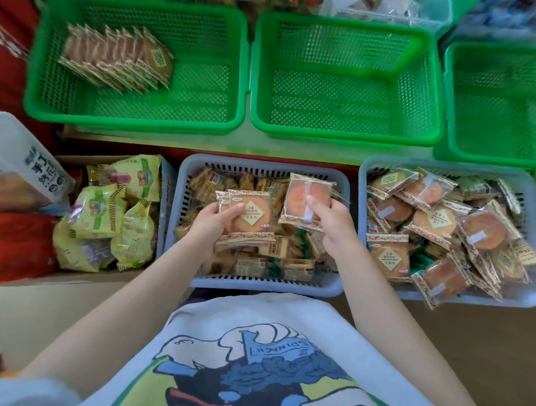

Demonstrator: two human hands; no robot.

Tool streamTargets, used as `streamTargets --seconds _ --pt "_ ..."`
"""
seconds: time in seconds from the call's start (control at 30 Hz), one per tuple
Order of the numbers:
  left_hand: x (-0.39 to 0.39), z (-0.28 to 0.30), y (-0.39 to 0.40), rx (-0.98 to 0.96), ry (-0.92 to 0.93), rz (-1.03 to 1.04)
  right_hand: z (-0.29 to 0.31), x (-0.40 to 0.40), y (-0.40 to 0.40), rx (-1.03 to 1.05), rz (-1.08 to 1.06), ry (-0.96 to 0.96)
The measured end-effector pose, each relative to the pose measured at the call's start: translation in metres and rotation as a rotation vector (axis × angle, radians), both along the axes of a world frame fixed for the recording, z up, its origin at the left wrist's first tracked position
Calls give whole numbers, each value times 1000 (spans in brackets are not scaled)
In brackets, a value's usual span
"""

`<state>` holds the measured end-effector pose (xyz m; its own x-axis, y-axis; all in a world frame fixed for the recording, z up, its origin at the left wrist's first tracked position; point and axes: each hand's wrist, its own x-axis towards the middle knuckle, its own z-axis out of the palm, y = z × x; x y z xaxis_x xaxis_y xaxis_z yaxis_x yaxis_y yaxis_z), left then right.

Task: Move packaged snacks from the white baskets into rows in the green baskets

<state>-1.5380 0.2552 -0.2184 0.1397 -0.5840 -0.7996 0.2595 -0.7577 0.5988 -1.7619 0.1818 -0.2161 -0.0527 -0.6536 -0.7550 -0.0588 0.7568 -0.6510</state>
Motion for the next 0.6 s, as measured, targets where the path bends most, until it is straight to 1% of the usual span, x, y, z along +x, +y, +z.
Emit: streamTargets --seconds 0.07,0.13,0.27,0.33,0.43,0.5,0.53,0.6 --pt "7 11 -9 -49 -5 -13 18 9 -5 2 40 -159" --pt "13 23 -18 -118 5 -26 31 24 -10 -36 112 -228" --pt "31 50 -36 -285 37 -47 60 72 -18 -173 292 -202" --pt "47 58 -45 -336 54 -46 74 95 -24 -210 335 -203" --pt "69 68 -57 -384 95 -64 86 127 -34 -266 489 -152" --pt "84 77 -65 -422 74 -98 89 149 -42 -296 563 -144" --pt "93 80 -70 -443 60 -91 90 162 -45 -305 584 -139" --pt "113 79 -78 -459 74 -9 93 189 -53 -289 572 -148"
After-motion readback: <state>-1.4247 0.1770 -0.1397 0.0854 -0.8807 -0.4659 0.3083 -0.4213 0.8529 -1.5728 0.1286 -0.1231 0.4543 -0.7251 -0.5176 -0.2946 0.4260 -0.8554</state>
